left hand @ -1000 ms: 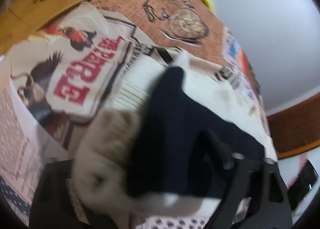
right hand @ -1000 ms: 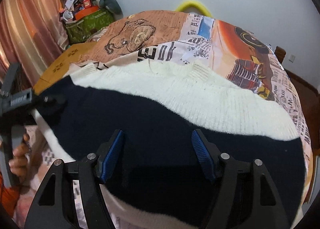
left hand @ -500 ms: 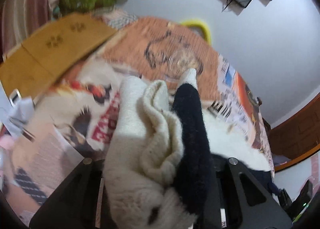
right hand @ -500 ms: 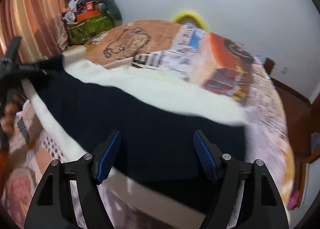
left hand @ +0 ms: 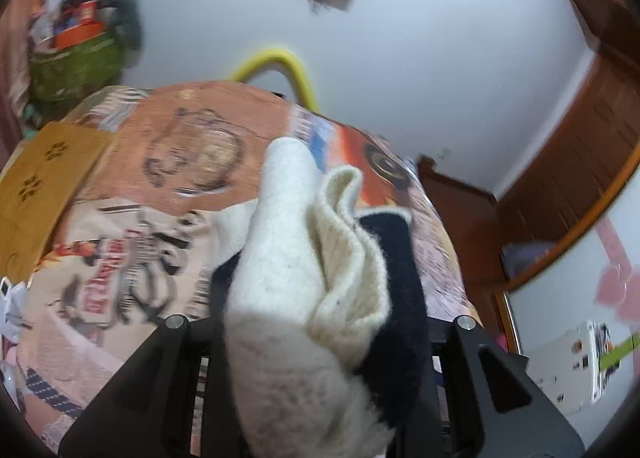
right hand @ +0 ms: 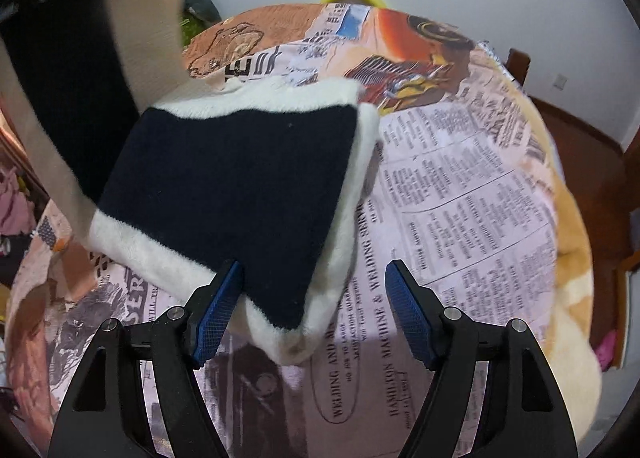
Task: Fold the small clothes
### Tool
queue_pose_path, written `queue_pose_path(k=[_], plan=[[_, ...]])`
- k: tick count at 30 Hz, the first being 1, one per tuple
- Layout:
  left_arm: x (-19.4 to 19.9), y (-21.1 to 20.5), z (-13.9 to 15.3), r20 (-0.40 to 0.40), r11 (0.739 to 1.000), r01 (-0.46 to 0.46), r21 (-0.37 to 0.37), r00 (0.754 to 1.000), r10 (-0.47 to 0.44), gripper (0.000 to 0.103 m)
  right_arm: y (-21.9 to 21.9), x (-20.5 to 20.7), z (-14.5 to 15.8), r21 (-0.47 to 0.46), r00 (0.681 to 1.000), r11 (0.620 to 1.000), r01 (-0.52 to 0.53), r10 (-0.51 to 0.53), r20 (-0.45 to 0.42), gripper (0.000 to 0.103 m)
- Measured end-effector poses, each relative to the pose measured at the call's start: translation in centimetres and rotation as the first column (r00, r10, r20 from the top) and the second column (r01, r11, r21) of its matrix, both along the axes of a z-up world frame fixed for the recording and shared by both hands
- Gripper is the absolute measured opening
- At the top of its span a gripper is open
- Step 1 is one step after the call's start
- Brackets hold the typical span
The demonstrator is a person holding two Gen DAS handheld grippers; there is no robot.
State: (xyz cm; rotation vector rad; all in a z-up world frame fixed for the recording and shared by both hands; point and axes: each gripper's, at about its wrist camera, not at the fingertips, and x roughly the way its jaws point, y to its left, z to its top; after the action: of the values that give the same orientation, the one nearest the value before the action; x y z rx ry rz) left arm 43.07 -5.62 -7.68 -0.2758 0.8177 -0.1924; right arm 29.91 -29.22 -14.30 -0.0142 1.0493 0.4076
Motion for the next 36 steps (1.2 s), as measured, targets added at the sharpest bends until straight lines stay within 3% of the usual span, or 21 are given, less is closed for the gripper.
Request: queue_pose_path(k=[9, 14, 17, 21, 25, 29, 31, 36], plan=[[0.6, -9.5, -3.1, -0.080, 0.988, 0.140, 0.071, 0.988, -0.135, 0.025, -2.2, -0.1, 2.2, 0.057, 0.998, 0.998, 0.021, -0.025, 0.066, 0.070], [-0.7, -12.9, -6.2, -0.161, 0.966, 0.233, 0.113, 0.964, -0.213, 0.026, -4.1, 0.4, 3.0, 0.061, 0.994, 0.996, 0.061, -0.067, 0.092, 0.070], [-1.5, -13.9, -8.1, -0.209, 0.954, 0.266, 0.138, 0.949, -0.235, 0.031, -5.0, 0.5, 3.0, 0.070, 0.992, 0.994, 0.084, -0.090, 0.092, 0.070], [-2.8, -14.6, -9.1, -0.229, 0.939, 0.303, 0.166, 0.937, -0.262, 0.047, -6.0, 0.5, 2.9, 0.078, 0.990, 0.992, 0.101, -0.108, 0.089, 0.070], [-4.1, -15.3, -8.9, -0.227, 0.920, 0.349, 0.181, 0.925, -0.306, 0.070, -6.9, -0.3, 3.2, 0.079, 0.987, 0.990, 0.118, -0.126, 0.096, 0.070], [-5.6, -15.1, -7.3, -0.224, 0.909, 0.396, 0.128, 0.905, -0.362, 0.072, -7.9, -0.9, 4.1, 0.083, 0.983, 0.986, 0.142, -0.150, 0.109, 0.071], [-6.2, -14.5, -6.0, -0.191, 0.910, 0.393, 0.131, 0.911, -0.366, 0.074, -8.1, -1.1, 4.9, 0.085, 0.980, 0.985, 0.148, -0.158, 0.124, 0.071], [-6.6, -9.7, -2.8, -0.073, 0.942, 0.285, 0.175, 0.958, -0.276, 0.088, -7.6, -1.4, 7.6, 0.106, 0.973, 0.986, 0.127, -0.145, 0.181, 0.071]])
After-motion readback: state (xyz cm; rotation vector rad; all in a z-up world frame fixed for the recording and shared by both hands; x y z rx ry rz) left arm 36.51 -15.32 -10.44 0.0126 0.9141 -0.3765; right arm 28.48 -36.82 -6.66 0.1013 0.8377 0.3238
